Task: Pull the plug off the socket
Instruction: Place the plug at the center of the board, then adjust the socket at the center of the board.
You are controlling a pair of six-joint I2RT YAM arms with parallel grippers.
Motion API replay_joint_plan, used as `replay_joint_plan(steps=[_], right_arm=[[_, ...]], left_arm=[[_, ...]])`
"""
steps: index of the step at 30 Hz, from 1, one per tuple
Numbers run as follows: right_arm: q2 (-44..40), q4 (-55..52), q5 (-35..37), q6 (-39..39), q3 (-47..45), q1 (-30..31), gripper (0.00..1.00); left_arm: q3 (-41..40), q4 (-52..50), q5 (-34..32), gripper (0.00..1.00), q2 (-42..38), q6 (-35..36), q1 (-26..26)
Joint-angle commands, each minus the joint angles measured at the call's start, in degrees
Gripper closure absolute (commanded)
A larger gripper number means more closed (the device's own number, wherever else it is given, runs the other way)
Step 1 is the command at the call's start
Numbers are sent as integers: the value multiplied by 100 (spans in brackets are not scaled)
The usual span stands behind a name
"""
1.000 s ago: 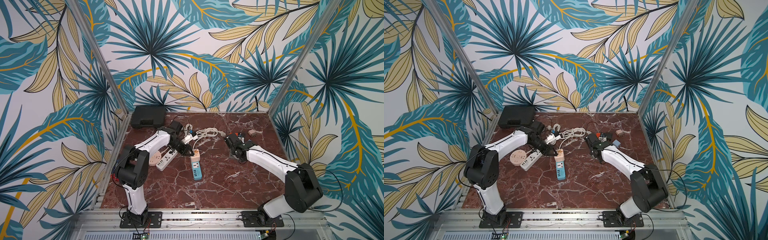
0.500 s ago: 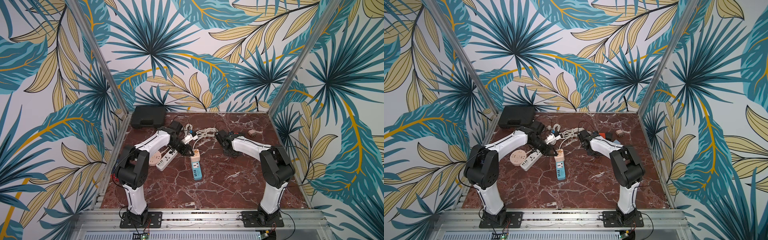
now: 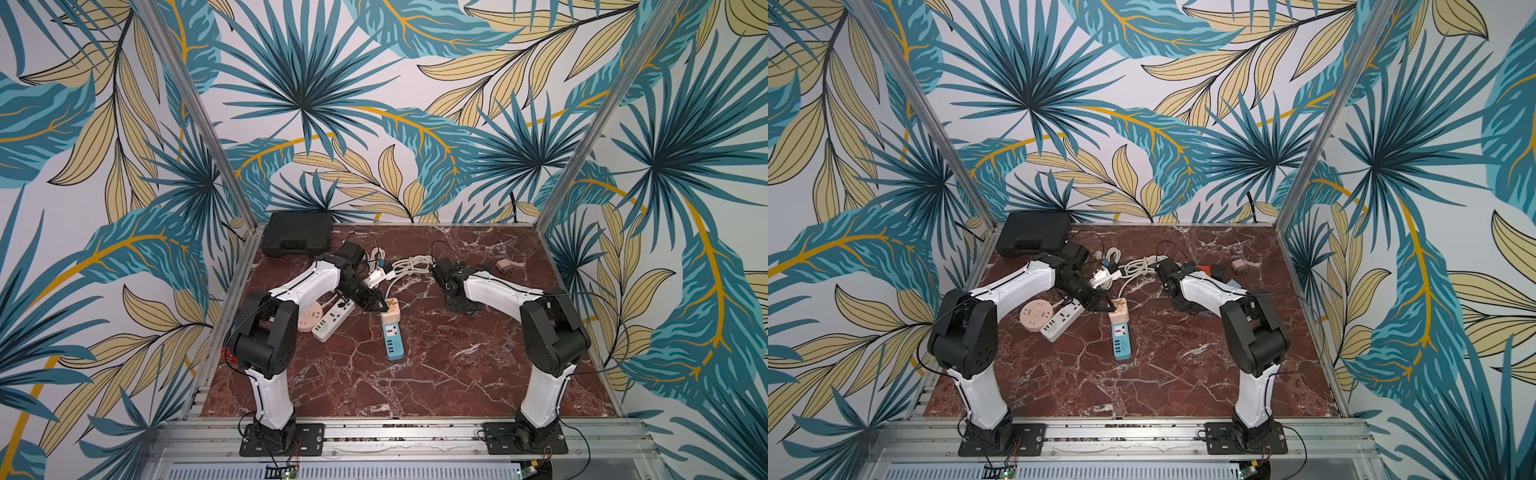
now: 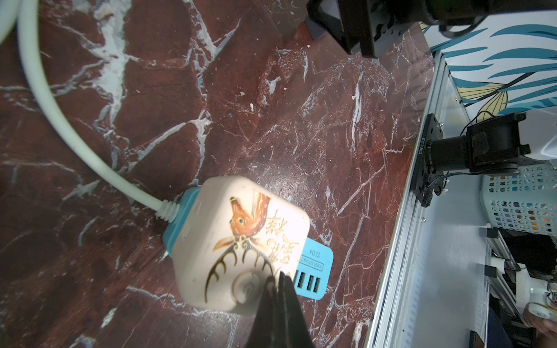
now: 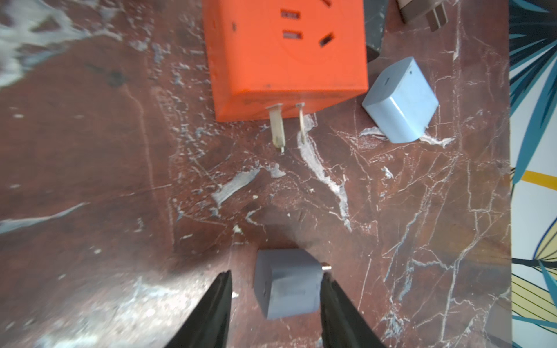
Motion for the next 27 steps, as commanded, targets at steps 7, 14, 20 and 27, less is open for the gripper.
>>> replay_joint_plan(steps=[7,14,20,27], right_arm=[[-2164,1617,-2343,-1131,-1000,18,48],[-2593,1825,-3796,-2165,-804,232,46],[-2438,2254,-4605,-2657,-666,383,46],[-1417,1877,-5842,-3632,129,446,49]], left_arm=[[507,-953,-167,100,-6,575,35],[956,-1483,-336,100,-683,663,38],[408,-1521,-543,100,-1770,525,344],[-724,-1496,-476,100,-2603,566,1179]])
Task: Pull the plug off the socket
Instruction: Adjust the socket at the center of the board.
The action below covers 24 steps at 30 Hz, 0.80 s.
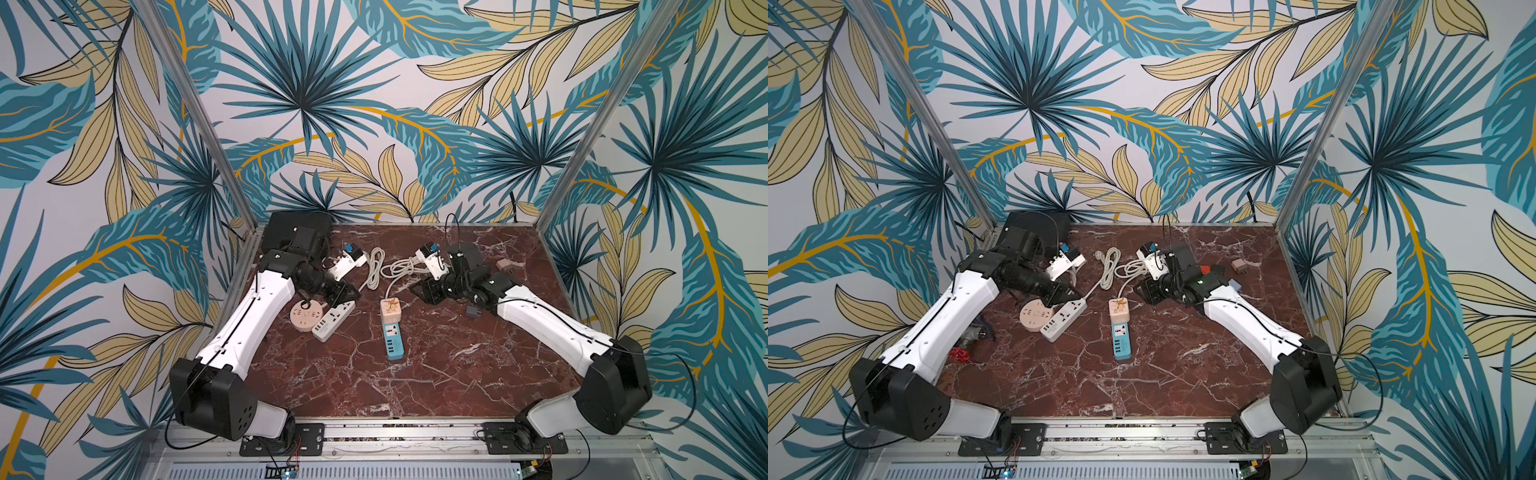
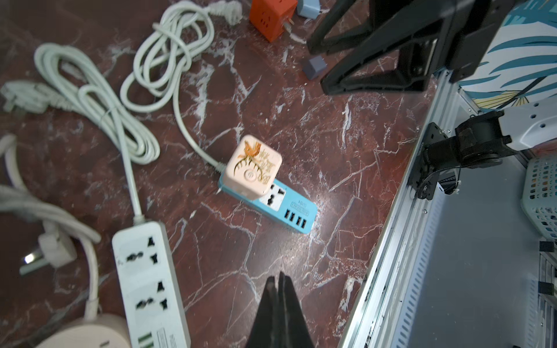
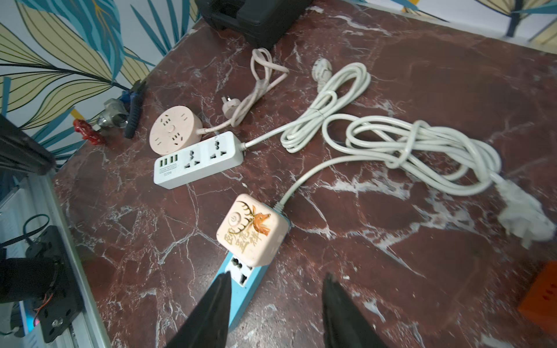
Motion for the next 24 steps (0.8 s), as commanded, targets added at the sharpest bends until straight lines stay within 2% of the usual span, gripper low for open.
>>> replay_joint_plan(steps=[1,7,12,16,21,24], right_arm=[[575,-443,-856,-901,573,111,49],[1489,-1411,-431,-2305,1385,584,40],[1954,-2247,-90,-3208,1908,767,33],[2066,-2581,40,-4048,1925,811,29],[2093,-2599,185,-4586,1896,813,23],[2177,-2632,158,-4803,1974,813,15]], left_arm=[[-607,-102,-4,100,-141,66,320],[-1376,266,115,100,-382,-33,674],[-1531,360,178,100,-499,-66,678],[-1597,345,291,100,-445,-58,674],[-1598,349,321,100,-368,-55,678],[-1598,360,322,100,-368,-57,678]])
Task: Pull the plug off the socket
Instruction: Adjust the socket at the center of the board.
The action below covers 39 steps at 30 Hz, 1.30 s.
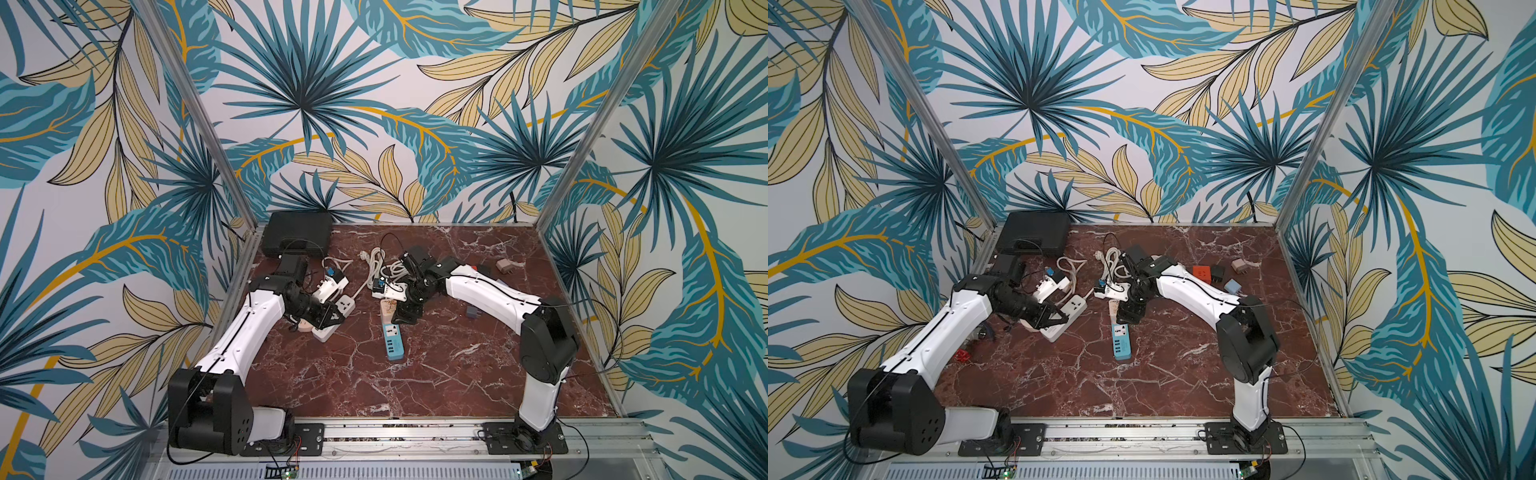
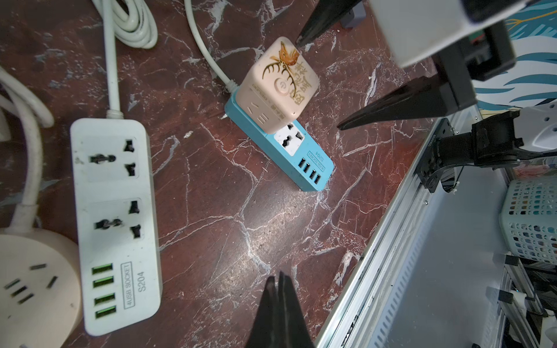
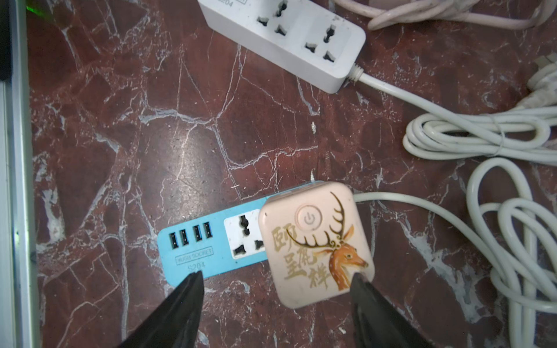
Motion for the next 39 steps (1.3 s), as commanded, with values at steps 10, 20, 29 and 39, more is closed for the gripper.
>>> replay_joint_plan(steps=[10,20,29,39], right_arm=[[673,-232,188,-768,650,14,1],[1035,144,393,-766,748,15,4],[892,945,464,-396,283,29,9],[865,1267,284,-20,67,28,17]], left_arm=[[-166,86,144,100,67,17,42],[-159,99,163,100,64,30,42],[-133,117,134,100,162,8,42],[-116,122,91,100,191,-18,42]])
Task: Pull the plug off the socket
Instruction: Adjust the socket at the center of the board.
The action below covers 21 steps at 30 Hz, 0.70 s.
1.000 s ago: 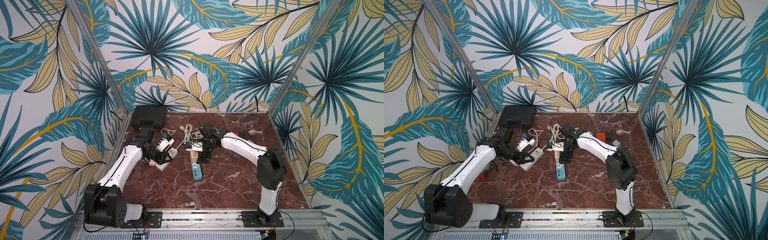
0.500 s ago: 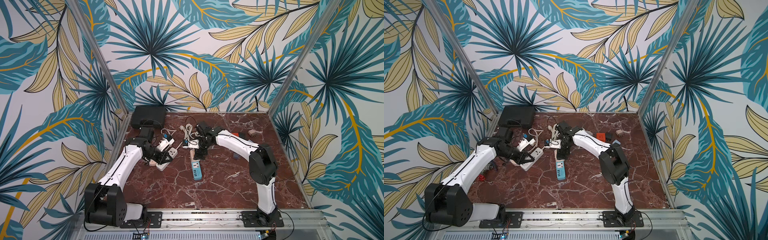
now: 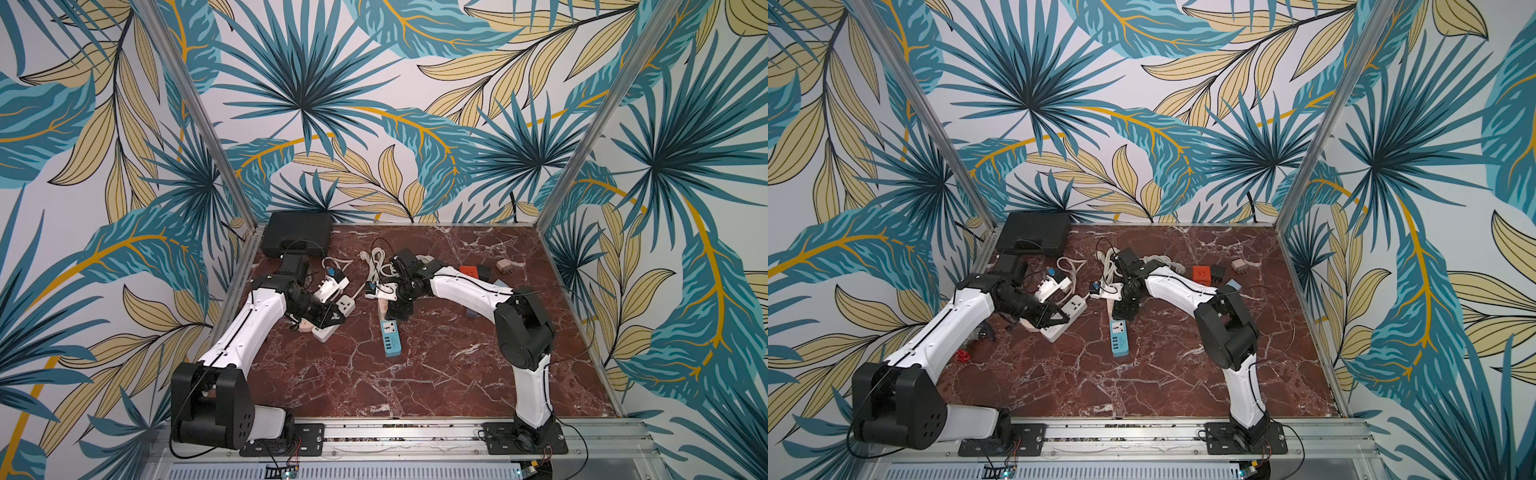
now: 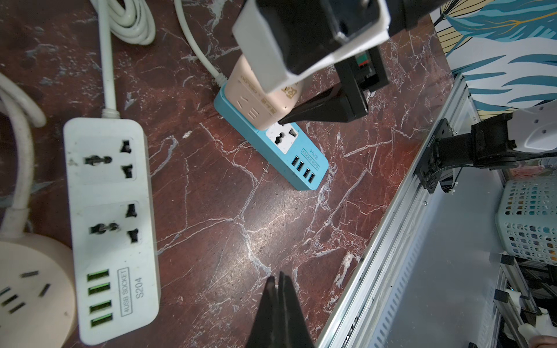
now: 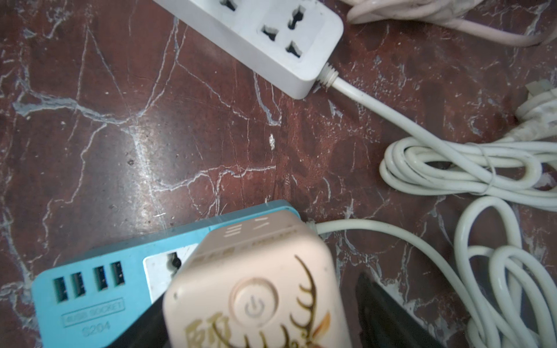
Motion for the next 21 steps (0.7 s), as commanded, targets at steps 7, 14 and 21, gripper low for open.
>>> replay_joint_plan(steps=[7,14,21], right_arm=[[-198,669,-279,673,-534,75,30],[-421,1207,-273,1377,-913,152,51],[-520,1404,-99,2216,-1031,260,84]], left_arm=[[-103,91,6,100,93,-53,42],[-32,58,-40,100,270,-62,42],[40,67,-164,100,415,-123,42]])
